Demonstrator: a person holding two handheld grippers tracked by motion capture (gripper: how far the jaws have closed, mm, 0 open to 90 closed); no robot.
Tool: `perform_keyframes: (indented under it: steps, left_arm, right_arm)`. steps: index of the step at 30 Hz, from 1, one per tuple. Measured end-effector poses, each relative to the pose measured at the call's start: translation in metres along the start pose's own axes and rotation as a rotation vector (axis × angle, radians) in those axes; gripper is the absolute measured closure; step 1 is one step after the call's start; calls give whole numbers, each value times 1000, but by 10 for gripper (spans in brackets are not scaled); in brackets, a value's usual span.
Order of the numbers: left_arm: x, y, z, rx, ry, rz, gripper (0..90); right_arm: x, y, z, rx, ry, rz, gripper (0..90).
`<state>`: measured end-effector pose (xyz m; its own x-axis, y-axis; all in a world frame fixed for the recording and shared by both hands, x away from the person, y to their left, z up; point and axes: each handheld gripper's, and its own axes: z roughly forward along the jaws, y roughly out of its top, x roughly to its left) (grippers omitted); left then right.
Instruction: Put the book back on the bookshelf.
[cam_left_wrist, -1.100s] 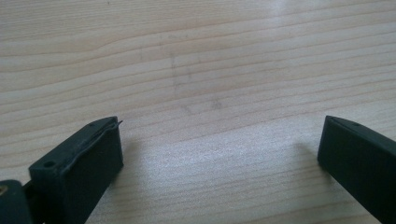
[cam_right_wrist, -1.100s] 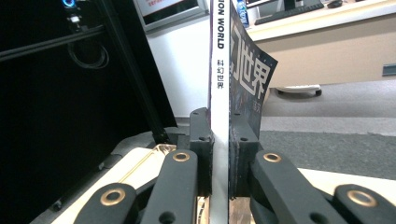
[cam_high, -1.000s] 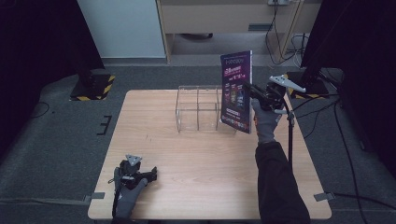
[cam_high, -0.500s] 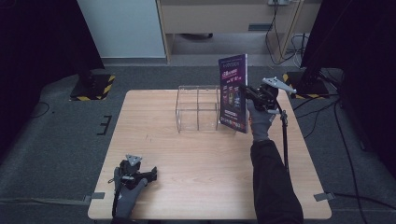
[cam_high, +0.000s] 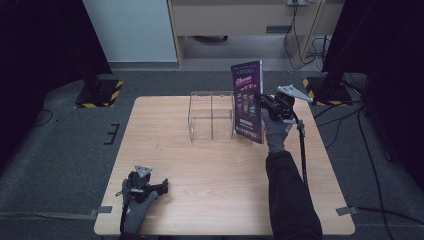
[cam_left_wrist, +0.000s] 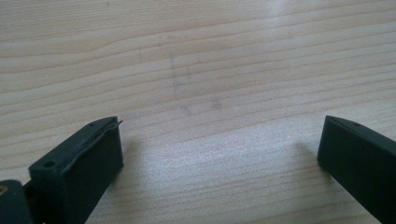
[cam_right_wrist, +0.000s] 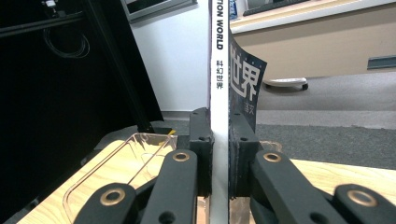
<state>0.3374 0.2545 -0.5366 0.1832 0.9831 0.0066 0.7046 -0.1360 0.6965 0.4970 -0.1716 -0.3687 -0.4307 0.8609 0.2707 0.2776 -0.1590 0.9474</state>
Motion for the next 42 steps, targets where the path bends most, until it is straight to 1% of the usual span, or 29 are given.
perform_keyframes:
  steps: [5, 9, 10, 14, 18, 20, 23, 25, 28, 35, 39, 42]
  left_arm:
    - [0, 0, 0, 0, 0, 0, 0]
    - [0, 0, 0, 0, 0, 0, 0]
    - [0, 0, 0, 0, 0, 0, 0]
    - [0, 0, 0, 0, 0, 0, 0]
    - [0, 0, 0, 0, 0, 0, 0]
    - [0, 0, 0, 1, 0, 1, 0]
    - [0, 0, 0, 0, 0, 0, 0]
    - [0, 0, 0, 0, 0, 0, 0]
    - [0, 0, 0, 0, 0, -1, 0]
    - [0, 0, 0, 0, 1, -1, 0]
    - [0, 0, 0, 0, 0, -1, 0]
    - [0, 0, 0, 0, 0, -1, 0]
  right_arm:
    - [2, -5, -1, 15, -10, -14, 830]
    - [1, -11, -2, 29, -20, -15, 830]
    - [1, -12, -2, 25, -19, -21, 829]
    - [1, -15, -5, 16, -14, -10, 829]
    - [1, -19, -7, 18, -16, -21, 828]
    - [2, -19, -8, 22, -20, -27, 828]
    - [5, -20, -9, 36, -24, -58, 828]
    - [6, -21, -8, 46, -26, -69, 828]
    - [5, -24, -10, 47, -25, -59, 828]
    - [0, -28, -14, 62, -34, -63, 827]
    - [0, -27, -14, 56, -29, -58, 829]
    - [2, -24, -12, 25, -31, -63, 830]
